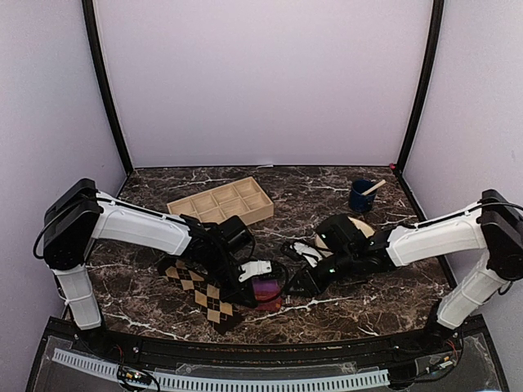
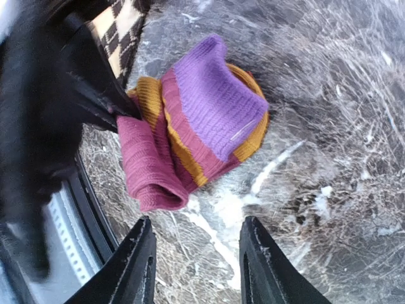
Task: Roll the socks
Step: Roll the sock at the center of the board.
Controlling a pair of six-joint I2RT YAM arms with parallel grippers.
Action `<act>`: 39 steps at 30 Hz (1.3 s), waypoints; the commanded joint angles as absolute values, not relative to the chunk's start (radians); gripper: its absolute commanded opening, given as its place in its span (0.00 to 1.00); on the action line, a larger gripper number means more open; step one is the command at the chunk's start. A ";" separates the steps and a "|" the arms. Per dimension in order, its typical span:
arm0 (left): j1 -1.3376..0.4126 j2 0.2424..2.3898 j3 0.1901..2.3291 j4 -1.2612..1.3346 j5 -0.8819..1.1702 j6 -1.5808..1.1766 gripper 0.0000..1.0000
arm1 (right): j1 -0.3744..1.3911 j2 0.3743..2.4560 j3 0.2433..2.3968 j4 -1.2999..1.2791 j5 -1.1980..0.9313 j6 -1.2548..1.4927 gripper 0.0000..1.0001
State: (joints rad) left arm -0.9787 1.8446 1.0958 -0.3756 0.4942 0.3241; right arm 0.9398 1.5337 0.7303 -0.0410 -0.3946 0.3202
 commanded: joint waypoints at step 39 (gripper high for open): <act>-0.881 1.979 1.168 -0.574 0.766 0.354 0.00 | 1.408 1.672 0.838 0.036 0.295 -0.231 0.49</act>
State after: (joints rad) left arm -0.8833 1.9545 1.1625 -0.5037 0.7738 0.3305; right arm 1.3998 1.6402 0.8028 0.0162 0.2462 -0.1799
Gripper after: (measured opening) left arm 0.049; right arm 0.494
